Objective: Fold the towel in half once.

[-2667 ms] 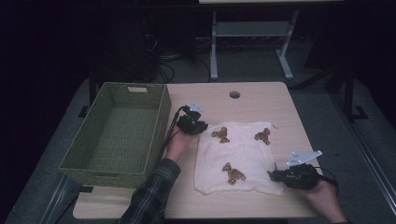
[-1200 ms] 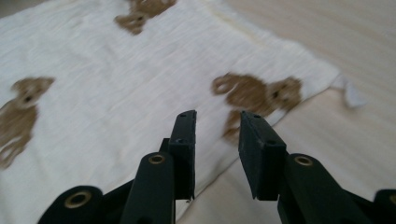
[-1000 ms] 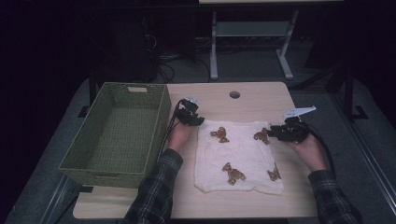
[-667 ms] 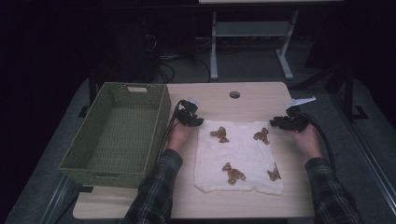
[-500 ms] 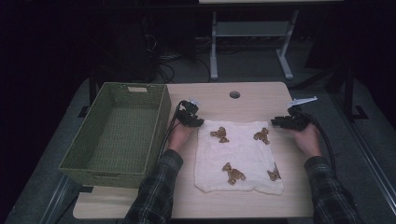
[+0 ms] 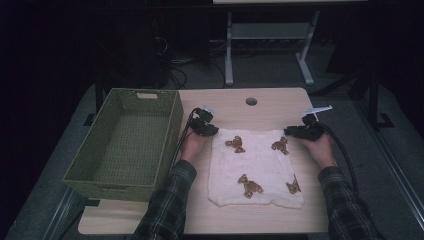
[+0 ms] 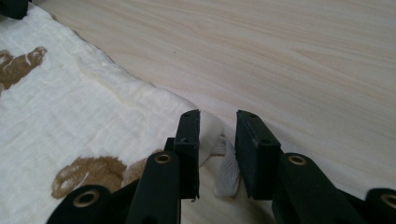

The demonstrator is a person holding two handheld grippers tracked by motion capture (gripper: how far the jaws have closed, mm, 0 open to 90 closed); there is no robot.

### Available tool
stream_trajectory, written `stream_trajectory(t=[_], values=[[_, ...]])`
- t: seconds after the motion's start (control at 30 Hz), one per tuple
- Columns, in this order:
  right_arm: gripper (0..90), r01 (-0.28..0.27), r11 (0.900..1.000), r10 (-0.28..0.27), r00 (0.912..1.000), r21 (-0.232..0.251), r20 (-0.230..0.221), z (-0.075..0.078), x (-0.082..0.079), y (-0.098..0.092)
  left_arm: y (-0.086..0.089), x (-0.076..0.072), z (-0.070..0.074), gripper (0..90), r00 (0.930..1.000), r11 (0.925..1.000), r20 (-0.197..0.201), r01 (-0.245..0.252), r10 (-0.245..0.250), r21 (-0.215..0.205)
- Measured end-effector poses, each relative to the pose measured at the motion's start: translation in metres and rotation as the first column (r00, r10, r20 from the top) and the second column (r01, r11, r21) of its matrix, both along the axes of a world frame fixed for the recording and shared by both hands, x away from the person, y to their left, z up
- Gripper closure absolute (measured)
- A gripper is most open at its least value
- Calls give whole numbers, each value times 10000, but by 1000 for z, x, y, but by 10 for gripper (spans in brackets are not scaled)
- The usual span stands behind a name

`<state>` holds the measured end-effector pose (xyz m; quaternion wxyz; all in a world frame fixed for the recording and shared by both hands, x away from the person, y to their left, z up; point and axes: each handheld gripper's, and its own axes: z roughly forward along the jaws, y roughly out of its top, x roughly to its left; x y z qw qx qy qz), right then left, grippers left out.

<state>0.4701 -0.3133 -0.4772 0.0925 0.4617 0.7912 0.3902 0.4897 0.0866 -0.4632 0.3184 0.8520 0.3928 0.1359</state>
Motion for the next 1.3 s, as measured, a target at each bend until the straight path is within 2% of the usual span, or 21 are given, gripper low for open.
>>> stream_trajectory(t=[0.2, 0.33, 0.37, 0.47, 0.6, 0.63, 0.77, 0.8, 0.9, 1.07, 1.3], values=[[839, -94, 9996, 100, 9997, -260, 219, -1, -1, 8, 0, 0, -1, 823, 9999, 9996, -91, 47, -50, -283], [862, -140, 9993, 150, 9995, -345, 267, 0, -2, 8, 0, 0, -1, 858, 10000, 9995, -93, -14, 11, -320], [864, -108, 9990, 120, 9995, -424, 276, 0, -2, 8, 1, -1, 0, 860, 9999, 9997, -76, -72, 70, -251], [866, 149, 9985, -129, 9992, -523, 387, 5, -3, 4, 3, -2, 2, 863, 9998, 9990, 100, -194, 198, -393], [867, 312, 9989, -290, 9977, -357, 615, 19, -4, -5, 7, -4, 13, 864, 9984, 9969, 385, -382, 409, -683], [867, 284, 9987, -269, 9990, -424, 370, 23, -3, -5, 7, -4, 17, 864, 9974, 9964, 549, -419, 460, -730], [868, 274, 9989, -243, 9965, -388, 795, 46, 0, -4, 11, -7, 37, 866, 9903, 9919, 1164, -628, 756, -1101], [869, 270, 9983, -222, 9956, -515, 914, 53, 1, -4, 12, -8, 40, 866, 9889, 9912, 1259, -643, 789, -1158], [869, 339, 9980, -279, 9935, -527, 1106, 63, 3, -4, 13, -9, 52, 866, 9833, 9879, 1588, -668, 890, -1400], [867, 305, 9988, -251, 9909, -385, 1320, 73, -1, -6, 11, -17, 61, 866, 9821, 9884, 1711, -539, 781, -1417], [868, -117, 9996, 156, 9890, -275, 1470, 69, -20, -9, 17, -35, 63, 866, 9861, 9852, 1473, -519, 764, -1634]])
